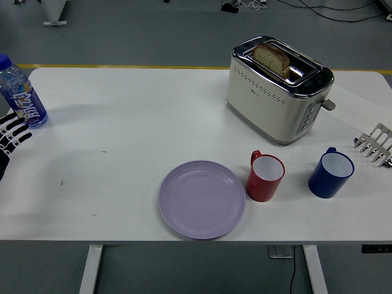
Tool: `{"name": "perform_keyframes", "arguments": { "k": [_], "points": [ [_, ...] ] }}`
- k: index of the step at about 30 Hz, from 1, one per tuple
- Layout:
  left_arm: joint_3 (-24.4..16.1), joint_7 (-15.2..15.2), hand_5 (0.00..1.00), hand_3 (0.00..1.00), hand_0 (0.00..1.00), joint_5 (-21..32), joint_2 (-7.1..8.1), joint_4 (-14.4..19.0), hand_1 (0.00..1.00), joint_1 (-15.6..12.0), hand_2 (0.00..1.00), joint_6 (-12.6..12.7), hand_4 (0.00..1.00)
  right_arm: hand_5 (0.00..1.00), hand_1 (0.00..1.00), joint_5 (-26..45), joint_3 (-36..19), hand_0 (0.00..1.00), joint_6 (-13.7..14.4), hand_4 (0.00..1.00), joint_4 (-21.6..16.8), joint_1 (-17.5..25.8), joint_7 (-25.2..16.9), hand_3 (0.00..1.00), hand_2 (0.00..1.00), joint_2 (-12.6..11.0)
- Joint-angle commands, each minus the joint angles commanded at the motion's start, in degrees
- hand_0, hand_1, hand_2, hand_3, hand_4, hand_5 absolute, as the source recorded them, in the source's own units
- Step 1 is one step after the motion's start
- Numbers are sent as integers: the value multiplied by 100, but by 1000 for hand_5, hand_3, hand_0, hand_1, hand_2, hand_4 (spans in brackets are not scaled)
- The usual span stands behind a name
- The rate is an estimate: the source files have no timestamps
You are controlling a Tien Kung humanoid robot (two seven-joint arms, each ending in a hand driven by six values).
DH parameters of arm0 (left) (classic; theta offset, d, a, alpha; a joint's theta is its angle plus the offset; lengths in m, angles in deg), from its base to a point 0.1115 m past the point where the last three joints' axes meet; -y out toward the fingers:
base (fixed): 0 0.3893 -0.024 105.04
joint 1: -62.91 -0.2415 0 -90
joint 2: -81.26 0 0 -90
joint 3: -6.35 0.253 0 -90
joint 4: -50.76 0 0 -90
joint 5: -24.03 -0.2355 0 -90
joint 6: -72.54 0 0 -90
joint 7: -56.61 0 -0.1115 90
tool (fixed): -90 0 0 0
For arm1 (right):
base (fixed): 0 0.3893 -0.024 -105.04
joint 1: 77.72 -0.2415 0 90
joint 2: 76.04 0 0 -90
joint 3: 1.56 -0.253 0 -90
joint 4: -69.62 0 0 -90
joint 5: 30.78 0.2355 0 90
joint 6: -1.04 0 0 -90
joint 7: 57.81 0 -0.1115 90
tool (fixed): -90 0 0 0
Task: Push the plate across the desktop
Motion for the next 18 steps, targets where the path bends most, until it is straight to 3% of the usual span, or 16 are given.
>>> {"name": "perform_keyframes", "arguments": {
  "k": [18],
  "points": [
    [4, 62, 998, 656, 669, 59, 15, 9, 731, -150, 707, 39, 546, 399, 557, -156, -138, 569, 72, 347, -16, 86, 85, 591, 676, -20]
  ]
}}
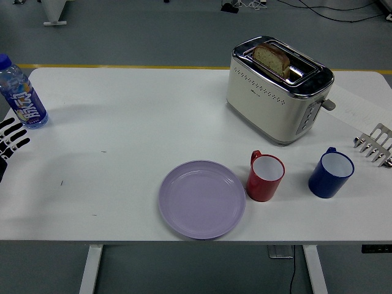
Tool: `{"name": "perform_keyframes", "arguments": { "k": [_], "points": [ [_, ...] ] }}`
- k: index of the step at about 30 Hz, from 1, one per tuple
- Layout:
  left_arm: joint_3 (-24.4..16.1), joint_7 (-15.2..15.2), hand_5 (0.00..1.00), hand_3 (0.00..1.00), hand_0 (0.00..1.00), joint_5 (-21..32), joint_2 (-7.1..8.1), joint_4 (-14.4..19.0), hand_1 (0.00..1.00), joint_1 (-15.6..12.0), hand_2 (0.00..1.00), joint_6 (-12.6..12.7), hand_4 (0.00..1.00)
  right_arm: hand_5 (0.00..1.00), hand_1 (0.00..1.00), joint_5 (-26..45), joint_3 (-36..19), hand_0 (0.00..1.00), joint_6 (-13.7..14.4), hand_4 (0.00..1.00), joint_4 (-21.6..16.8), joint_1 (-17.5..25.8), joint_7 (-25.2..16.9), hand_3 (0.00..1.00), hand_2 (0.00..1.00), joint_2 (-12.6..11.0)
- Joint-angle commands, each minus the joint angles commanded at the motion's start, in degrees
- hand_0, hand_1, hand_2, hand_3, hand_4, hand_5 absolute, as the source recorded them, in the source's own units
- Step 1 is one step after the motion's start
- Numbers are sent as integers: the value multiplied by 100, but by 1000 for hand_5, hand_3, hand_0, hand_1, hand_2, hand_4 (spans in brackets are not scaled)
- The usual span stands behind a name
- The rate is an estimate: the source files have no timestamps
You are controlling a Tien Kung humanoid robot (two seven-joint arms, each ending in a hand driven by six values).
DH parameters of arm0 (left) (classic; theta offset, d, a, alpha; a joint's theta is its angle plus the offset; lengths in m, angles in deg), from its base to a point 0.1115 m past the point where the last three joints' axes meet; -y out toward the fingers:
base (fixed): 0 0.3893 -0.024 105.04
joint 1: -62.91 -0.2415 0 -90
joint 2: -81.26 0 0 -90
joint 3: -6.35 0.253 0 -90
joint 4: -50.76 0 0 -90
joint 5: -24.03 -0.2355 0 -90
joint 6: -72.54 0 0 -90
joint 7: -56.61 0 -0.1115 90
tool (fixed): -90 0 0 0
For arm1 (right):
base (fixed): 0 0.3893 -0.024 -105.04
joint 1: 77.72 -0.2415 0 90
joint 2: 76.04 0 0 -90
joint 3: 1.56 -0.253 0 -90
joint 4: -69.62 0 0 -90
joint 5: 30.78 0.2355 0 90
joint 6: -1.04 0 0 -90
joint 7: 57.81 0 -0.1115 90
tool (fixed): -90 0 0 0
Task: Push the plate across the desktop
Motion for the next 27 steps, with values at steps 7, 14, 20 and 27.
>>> {"name": "perform_keyframes", "arguments": {
  "k": [7, 14, 20, 27],
  "points": [
    [12, 26, 998, 654, 669, 15, 1, 1, 731, -67, 706, -3, 553, 400, 557, -94, -82, 568, 29, 346, 6, 25, 49, 591, 678, -1],
    [42, 40, 998, 653, 669, 41, 22, 11, 730, -115, 705, 21, 553, 400, 561, -197, -155, 570, 49, 344, 4, 37, 120, 592, 678, 0],
    [54, 49, 998, 653, 669, 53, 46, 12, 729, -162, 701, 40, 558, 398, 561, -274, -194, 570, 49, 343, 10, 36, 160, 594, 682, -6],
    [52, 54, 998, 651, 670, 44, 63, 39, 729, -177, 701, 30, 574, 398, 564, -345, -254, 570, 56, 342, 32, 48, 193, 598, 684, 5]
  ]
}}
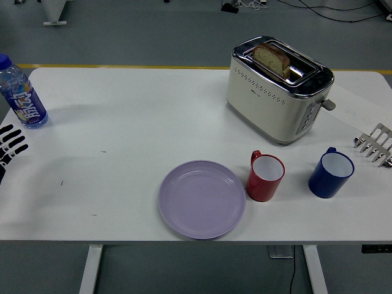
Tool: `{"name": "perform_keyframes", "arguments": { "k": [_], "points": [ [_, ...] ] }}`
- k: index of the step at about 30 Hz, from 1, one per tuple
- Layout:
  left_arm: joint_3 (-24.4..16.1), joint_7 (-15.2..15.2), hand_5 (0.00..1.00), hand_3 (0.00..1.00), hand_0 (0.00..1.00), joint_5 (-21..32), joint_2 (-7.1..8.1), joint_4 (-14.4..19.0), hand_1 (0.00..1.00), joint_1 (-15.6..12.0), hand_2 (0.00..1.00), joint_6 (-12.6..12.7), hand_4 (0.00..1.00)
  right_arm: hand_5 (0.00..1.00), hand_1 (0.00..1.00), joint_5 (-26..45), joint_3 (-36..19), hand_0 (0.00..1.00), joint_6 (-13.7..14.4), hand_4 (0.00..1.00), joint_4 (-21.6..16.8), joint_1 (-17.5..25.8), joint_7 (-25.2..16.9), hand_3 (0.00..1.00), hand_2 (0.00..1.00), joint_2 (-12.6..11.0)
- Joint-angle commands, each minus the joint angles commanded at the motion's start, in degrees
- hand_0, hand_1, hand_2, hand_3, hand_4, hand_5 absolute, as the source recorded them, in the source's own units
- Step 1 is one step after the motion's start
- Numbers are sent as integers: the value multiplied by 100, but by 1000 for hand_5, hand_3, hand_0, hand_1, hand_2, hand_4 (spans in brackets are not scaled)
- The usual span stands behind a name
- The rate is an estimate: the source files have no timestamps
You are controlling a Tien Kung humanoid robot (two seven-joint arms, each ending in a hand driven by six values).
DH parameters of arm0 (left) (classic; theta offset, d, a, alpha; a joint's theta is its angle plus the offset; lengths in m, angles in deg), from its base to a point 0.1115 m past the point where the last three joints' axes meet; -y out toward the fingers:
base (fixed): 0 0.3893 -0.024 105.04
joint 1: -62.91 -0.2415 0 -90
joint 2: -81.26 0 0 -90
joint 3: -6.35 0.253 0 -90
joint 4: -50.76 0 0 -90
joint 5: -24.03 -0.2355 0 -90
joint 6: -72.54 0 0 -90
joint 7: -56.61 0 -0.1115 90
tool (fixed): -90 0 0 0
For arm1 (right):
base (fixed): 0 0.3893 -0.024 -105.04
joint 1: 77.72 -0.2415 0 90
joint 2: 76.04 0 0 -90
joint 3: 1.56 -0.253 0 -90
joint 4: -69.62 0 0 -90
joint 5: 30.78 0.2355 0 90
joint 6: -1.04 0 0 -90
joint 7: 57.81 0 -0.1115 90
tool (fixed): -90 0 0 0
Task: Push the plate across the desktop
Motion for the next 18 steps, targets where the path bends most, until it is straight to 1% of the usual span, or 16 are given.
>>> {"name": "perform_keyframes", "arguments": {
  "k": [6, 13, 18],
  "points": [
    [20, -4, 998, 651, 670, -7, 17, -15, 729, 2, 700, 8, 583, 401, 565, -53, -55, 570, 13, 342, 11, 7, 44, 599, 684, 23],
    [14, -7, 998, 651, 670, -5, -3, -37, 728, -5, 700, 10, 587, 396, 565, 48, 16, 570, -12, 344, 3, 15, 3, 600, 684, 26],
    [69, -13, 998, 651, 670, -15, -4, -46, 728, 62, 700, 0, 587, 396, 565, -5, -19, 570, -11, 344, 11, 23, 15, 600, 684, 33]
  ]
}}
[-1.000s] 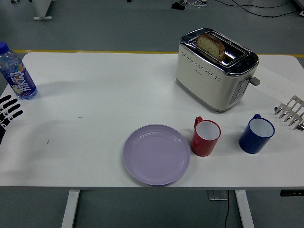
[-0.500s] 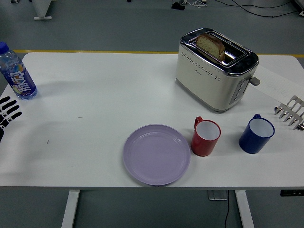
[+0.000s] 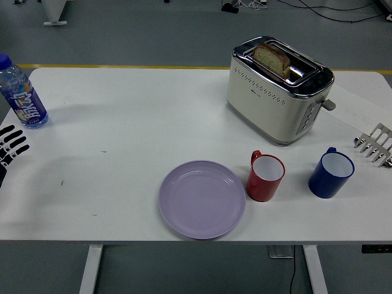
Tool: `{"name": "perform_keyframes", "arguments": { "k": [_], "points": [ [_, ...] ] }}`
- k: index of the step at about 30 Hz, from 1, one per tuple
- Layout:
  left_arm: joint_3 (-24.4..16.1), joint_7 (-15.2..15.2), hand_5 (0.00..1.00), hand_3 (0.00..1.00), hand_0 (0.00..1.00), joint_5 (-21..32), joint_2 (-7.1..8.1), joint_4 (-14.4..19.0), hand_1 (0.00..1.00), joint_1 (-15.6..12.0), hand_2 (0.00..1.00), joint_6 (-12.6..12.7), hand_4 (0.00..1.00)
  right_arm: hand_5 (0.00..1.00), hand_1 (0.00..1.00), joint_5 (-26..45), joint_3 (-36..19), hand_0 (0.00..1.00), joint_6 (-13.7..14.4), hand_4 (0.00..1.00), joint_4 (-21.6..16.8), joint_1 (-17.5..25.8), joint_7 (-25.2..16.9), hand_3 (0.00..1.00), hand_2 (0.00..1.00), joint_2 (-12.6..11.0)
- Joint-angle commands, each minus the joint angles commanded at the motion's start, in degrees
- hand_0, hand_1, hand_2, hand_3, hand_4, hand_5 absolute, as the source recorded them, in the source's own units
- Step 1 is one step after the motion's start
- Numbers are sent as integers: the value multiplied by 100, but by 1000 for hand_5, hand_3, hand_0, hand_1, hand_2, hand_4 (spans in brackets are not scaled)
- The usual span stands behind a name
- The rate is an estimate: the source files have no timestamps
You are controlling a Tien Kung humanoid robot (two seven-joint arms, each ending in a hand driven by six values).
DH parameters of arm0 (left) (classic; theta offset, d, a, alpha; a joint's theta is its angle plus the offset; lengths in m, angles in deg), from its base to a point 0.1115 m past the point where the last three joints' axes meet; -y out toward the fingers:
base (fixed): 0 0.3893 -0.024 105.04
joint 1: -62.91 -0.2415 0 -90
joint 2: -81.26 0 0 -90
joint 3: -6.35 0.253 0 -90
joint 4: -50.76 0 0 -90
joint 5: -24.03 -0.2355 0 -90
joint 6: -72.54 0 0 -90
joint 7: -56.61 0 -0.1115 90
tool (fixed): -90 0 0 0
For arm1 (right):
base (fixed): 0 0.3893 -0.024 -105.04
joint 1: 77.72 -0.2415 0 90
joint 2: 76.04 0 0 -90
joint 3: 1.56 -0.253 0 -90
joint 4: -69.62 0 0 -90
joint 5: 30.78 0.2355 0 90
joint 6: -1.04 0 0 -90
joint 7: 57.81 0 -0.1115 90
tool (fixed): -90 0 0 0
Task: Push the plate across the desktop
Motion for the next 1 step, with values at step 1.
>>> {"name": "perform_keyframes", "arguments": {
  "k": [1],
  "points": [
    [-2, 1, 998, 651, 670, -1, 1, -2, 728, 5, 700, 0, 587, 396, 565, -10, -10, 570, 2, 344, 3, 3, 6, 600, 684, 4]
  ]
}}
